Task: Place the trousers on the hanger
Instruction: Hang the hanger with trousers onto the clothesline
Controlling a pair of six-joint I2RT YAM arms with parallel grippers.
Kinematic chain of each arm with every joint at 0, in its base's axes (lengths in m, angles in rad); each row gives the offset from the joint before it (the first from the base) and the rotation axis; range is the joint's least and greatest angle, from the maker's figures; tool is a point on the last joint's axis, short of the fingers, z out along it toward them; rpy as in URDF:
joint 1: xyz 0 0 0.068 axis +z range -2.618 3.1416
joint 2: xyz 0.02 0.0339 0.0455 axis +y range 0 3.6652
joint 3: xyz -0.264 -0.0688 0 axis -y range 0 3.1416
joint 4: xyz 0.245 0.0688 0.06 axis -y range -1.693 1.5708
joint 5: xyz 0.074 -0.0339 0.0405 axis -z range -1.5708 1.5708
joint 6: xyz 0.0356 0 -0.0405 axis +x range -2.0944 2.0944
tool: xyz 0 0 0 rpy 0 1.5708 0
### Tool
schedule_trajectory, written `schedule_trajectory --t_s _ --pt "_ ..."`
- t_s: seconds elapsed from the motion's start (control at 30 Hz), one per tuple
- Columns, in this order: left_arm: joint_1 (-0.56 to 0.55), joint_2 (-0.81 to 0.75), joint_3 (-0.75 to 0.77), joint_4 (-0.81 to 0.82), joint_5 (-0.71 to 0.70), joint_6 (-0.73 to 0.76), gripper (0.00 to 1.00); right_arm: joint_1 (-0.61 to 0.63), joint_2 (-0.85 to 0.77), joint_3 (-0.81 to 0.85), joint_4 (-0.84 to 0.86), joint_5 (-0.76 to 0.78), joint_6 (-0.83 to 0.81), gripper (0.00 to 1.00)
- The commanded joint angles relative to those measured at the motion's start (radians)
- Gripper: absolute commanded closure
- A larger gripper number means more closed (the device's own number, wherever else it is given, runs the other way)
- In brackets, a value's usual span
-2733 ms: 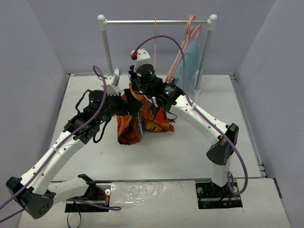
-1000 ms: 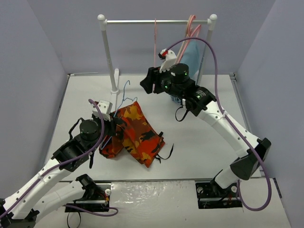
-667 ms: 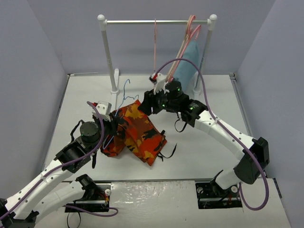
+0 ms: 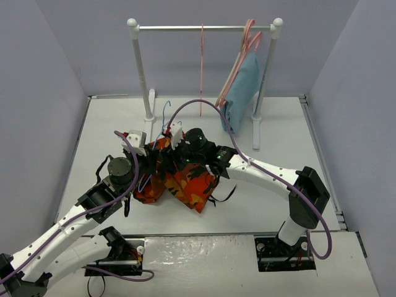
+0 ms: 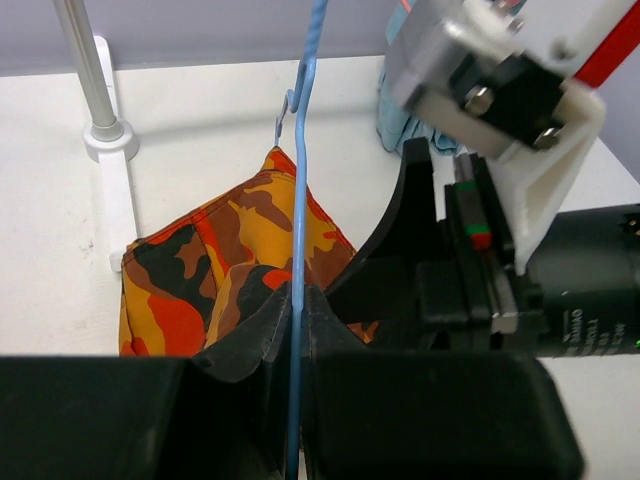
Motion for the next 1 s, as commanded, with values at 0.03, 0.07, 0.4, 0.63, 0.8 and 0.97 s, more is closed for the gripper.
schedule_trajectory --t_s 0.03,0.07,0.4,0.63,0.8,0.97 --pt "0.007 -0.015 0.049 0.207 -0.022 -0.011 1.00 0.019 0.003 0.045 0.086 0.029 -0.035 0.57" --pt "0.007 -0.014 0.049 0.209 -0.022 -0.011 1.00 0.021 0.004 0.046 0.084 0.033 -0.037 0.58" --pt "0.010 -0.013 0.036 0.227 -0.022 -0.017 1.00 0.026 -0.010 0.086 0.052 0.034 -0.066 1.00" --pt "0.022 0.003 0.022 0.262 -0.021 -0.027 1.00 0.039 -0.049 0.102 0.035 -0.054 -0.105 1.00" --pt "0.033 0.027 0.026 0.304 -0.015 -0.025 1.00 0.041 -0.039 0.076 0.018 -0.094 -0.127 0.98" --pt "0.069 0.051 0.045 0.356 0.003 -0.011 1.00 0.043 -0.072 0.054 -0.004 -0.126 -0.115 0.82"
